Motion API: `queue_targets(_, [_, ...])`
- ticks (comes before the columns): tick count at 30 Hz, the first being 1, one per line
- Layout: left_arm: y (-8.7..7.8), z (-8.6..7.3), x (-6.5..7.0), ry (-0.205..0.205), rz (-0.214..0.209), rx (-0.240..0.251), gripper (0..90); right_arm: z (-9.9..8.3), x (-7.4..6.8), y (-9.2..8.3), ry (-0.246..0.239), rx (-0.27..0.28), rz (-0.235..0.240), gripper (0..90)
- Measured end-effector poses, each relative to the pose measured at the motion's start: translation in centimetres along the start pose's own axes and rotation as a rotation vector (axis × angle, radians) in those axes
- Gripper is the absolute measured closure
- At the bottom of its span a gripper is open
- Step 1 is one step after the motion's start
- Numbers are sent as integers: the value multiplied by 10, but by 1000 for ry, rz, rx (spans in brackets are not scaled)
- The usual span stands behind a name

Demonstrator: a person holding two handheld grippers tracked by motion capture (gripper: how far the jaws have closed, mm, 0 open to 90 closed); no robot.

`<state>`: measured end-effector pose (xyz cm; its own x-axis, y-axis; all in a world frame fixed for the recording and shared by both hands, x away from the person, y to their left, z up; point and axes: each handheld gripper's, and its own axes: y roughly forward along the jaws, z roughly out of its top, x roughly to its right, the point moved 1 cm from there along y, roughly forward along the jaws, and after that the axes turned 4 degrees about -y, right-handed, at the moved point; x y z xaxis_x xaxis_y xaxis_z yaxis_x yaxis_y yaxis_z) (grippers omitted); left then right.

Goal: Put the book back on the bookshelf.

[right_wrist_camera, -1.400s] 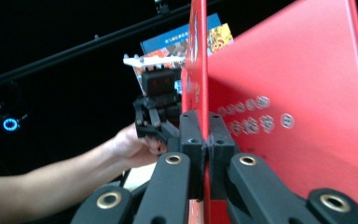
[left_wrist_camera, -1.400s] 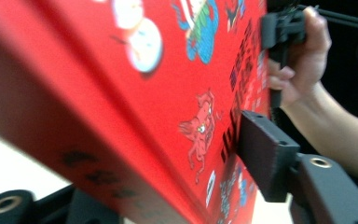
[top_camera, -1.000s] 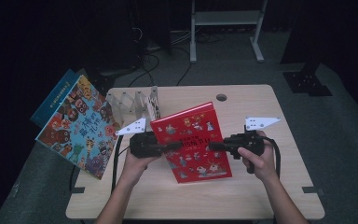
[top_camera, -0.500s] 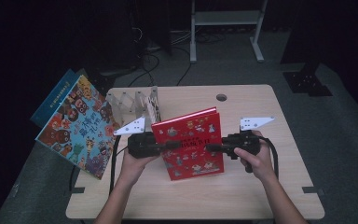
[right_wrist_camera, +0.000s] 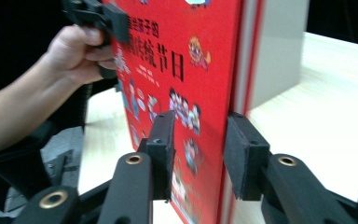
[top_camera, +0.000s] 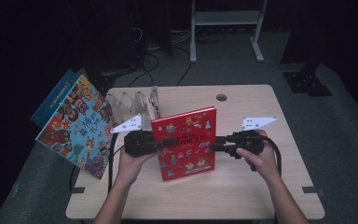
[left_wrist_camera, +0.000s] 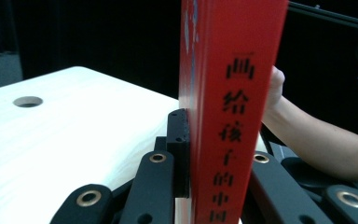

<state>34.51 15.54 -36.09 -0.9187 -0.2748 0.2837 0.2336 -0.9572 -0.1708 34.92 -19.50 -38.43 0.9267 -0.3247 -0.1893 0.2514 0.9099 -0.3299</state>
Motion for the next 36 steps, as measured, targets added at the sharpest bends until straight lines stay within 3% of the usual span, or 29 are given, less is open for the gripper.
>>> queue_targets(4, [-11,4,-1,-11,24,19,798,-7,8,-10,25,8,-75,530])
queue_targets(11, [-35,9,0,-5,93,32,797,-35,36,-12,50,-92,-311,341])
queue_targets(15, [-50,13,2,-8,123,41,796,-50,51,-15,82,-157,-433,301])
queue_targets(19, [-64,15,6,2,150,43,796,-64,65,-18,150,-218,-520,288])
queue_targets(23, [-79,17,9,2,178,46,796,-77,76,-20,161,-292,-628,282])
queue_targets(26, [-91,17,11,4,203,50,796,-84,83,-21,176,-332,-668,283])
queue_targets(32, [-115,19,14,-2,247,80,796,-94,92,-22,196,-390,-705,272])
queue_targets(36, [-133,22,16,0,278,106,796,-99,95,-25,205,-378,-723,250])
